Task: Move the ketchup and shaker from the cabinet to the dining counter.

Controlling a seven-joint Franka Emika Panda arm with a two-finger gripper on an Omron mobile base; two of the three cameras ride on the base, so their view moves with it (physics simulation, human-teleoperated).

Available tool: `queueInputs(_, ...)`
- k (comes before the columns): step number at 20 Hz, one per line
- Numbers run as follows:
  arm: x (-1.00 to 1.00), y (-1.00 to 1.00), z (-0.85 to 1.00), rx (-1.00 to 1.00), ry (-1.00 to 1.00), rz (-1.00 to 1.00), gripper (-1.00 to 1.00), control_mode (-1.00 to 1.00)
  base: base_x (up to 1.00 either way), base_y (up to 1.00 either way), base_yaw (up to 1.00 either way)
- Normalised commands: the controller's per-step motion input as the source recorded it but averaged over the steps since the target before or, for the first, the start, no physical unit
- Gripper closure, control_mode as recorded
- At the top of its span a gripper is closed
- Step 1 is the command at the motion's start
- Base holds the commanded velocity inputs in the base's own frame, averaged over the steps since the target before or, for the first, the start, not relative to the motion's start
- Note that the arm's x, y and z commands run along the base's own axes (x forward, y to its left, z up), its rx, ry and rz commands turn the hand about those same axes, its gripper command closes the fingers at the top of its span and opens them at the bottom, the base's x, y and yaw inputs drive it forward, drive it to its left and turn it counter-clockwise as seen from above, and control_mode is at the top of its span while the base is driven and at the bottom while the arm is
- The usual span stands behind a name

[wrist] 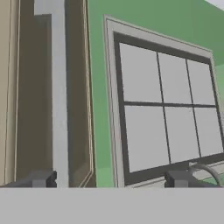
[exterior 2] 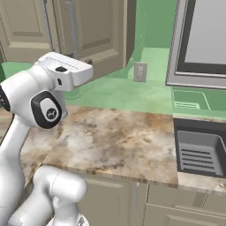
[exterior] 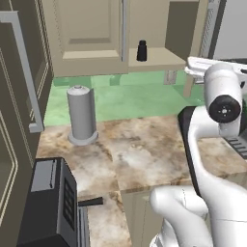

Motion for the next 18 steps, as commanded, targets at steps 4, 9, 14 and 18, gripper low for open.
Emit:
queueInputs(4,-0.88,0.39,0.45,-0.05,-0.22,0.00,-1.00,-1.00,0.00,0.00,0.00)
queueInputs(9,-0.83,0.45,0.58,-0.05,-0.16,0.00,-1.00,-1.00,0.00,0.00,0.00)
queueInputs(14,-0.53,0.69,0.41,-0.14,0.03,0.00,-1.00,-1.00,0.00,0.00,0.00)
queueInputs(18,-0.05,0.87,0.05,-0.28,0.33,-0.05,-1.00,-1.00,0.00,0.00,0.00)
